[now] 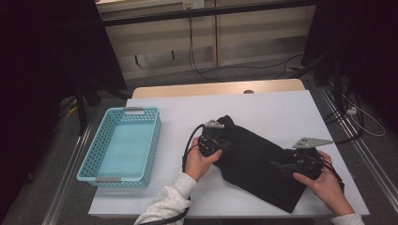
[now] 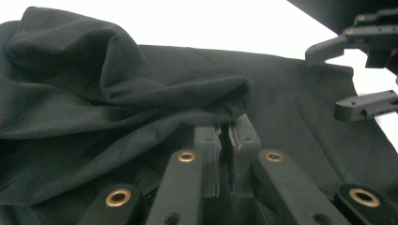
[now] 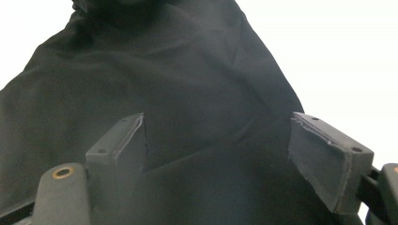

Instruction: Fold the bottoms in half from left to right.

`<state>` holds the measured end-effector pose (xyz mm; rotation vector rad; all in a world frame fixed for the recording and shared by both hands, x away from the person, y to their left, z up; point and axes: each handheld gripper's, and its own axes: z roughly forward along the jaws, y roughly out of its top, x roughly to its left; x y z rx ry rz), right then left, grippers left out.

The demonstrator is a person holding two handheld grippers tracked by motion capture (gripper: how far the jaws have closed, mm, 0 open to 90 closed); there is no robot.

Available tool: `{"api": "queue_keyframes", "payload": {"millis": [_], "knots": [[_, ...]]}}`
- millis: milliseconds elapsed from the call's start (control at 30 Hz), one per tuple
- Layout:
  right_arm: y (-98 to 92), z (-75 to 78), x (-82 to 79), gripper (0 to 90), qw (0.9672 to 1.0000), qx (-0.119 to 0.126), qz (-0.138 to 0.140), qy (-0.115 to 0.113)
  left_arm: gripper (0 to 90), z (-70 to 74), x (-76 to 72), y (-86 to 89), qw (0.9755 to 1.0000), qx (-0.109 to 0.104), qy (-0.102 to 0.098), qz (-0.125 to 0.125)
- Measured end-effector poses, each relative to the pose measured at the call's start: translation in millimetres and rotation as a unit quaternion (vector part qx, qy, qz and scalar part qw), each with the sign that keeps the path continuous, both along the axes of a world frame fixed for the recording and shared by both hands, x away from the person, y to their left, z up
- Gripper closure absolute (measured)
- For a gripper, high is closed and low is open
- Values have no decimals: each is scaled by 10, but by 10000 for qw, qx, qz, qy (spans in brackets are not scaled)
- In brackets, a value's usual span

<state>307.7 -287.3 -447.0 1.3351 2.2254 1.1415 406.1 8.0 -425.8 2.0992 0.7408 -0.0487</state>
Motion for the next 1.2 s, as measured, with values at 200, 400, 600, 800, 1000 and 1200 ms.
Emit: {"api": "queue_keyframes", "payload": {"millis": [200,400,600,800,1000,1200], "knots": [[-5,8,16,202,10000,-7,-20,-27,826,-60,-70,-62,9997,147,-1,-187],[33,19,59,200,10000,9,-42,-81,668,-65,-131,-92,9992,144,73,-377],[180,62,177,199,9997,35,-38,-235,476,-37,-129,29,9996,182,-13,-200],[278,91,289,251,9995,-8,-43,-301,355,-14,-78,183,9996,282,-28,93],[488,122,451,360,9992,66,51,-396,218,31,-37,319,9981,441,-154,410],[718,125,678,372,9989,-230,-3,-417,171,69,-17,400,9973,451,-245,530]]}}
